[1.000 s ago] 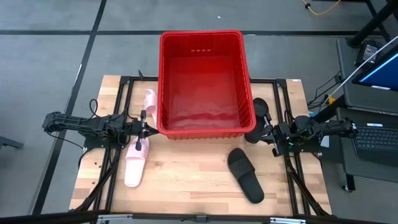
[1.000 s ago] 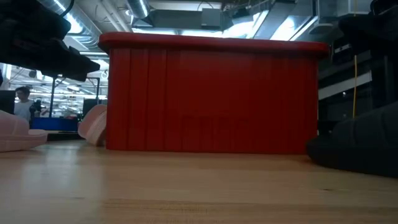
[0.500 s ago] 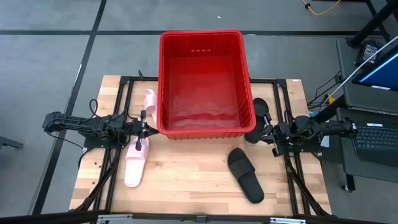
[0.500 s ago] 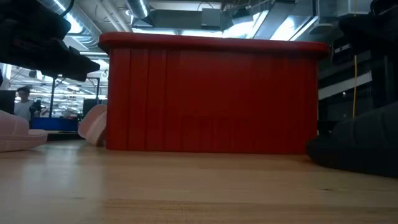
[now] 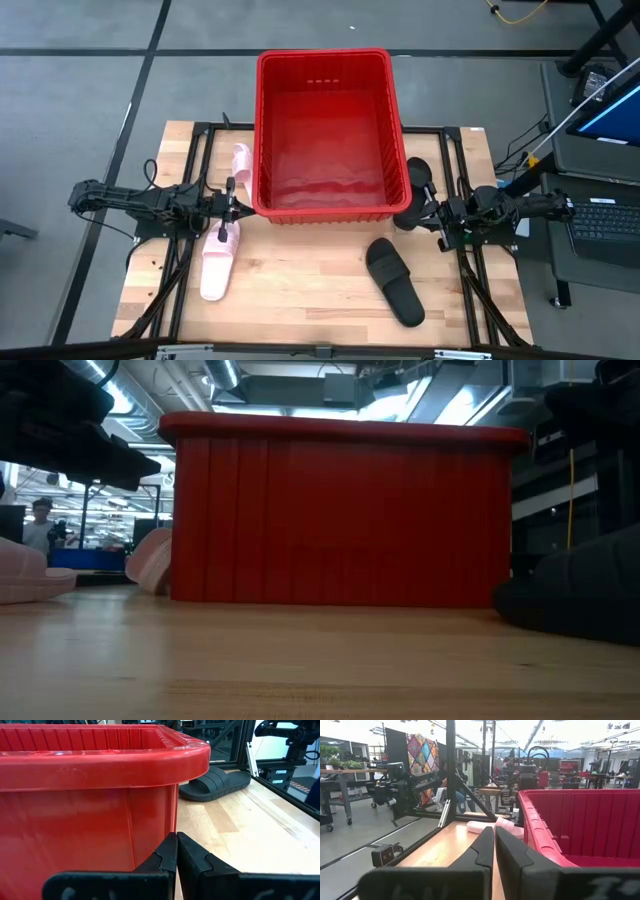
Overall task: Pick and place slides into bin
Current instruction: Put the top black slide in the red bin
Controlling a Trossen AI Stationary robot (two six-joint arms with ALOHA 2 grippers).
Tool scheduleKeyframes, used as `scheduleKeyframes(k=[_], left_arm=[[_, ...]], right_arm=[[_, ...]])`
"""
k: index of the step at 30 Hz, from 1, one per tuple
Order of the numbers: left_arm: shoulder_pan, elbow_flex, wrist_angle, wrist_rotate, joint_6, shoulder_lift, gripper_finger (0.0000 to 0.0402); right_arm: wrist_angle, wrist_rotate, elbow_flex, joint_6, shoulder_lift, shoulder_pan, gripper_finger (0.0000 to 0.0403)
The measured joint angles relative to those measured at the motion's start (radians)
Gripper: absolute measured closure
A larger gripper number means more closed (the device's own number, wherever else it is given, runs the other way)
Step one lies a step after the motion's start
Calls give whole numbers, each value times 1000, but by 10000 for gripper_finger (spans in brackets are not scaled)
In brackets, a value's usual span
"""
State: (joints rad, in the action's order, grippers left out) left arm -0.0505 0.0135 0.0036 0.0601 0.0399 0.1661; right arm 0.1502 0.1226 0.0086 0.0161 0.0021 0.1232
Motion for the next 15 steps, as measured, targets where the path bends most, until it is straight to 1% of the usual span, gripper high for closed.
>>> scheduleKeyframes(k=[2, 3, 6, 8, 11, 13, 15], left_arm=[[0, 0, 0, 0, 0, 0, 400], [0, 0, 0, 0, 0, 0, 400], [0, 0, 0, 0, 0, 0, 400], [0, 0, 0, 0, 0, 0, 400], [0, 0, 0, 0, 0, 0, 400], [0, 0, 0, 0, 0, 0, 400], [0, 0, 0, 2, 37, 0, 400]], right_arm=[[-6, -14, 0, 23, 2, -5, 382], [-10, -40, 0, 26, 2, -6, 382], [-30, -158, 0, 10, 2, -7, 382], [-37, -228, 0, -31, 1, -5, 382], [-39, -303, 2, -127, 1, -6, 382], [-42, -325, 2, -143, 1, -7, 382], [-44, -324, 2, -144, 1, -7, 382]])
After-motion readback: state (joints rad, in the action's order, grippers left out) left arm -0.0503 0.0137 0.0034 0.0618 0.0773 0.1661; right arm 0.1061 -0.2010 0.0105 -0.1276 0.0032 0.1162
